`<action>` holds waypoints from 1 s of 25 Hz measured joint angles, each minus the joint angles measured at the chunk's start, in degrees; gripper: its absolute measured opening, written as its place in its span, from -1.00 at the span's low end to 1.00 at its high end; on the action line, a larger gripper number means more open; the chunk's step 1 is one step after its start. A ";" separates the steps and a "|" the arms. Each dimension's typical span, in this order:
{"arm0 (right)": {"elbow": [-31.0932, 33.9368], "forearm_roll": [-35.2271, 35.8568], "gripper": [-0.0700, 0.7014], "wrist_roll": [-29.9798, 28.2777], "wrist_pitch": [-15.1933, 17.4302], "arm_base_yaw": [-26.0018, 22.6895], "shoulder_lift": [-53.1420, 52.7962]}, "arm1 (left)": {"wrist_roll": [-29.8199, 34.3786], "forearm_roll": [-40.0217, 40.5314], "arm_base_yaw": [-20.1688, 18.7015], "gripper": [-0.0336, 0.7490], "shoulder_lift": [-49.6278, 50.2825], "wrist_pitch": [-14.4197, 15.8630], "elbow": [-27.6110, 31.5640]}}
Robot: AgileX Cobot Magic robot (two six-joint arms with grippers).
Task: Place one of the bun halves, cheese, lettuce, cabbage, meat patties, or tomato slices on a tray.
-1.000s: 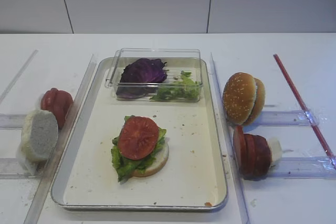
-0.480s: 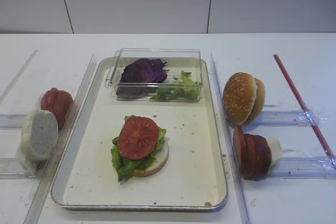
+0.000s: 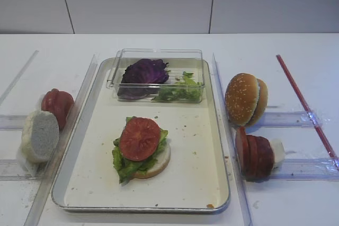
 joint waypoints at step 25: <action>0.00 0.00 0.36 0.00 0.00 0.00 0.00 | -0.05 0.04 5.42 0.11 0.00 0.00 0.00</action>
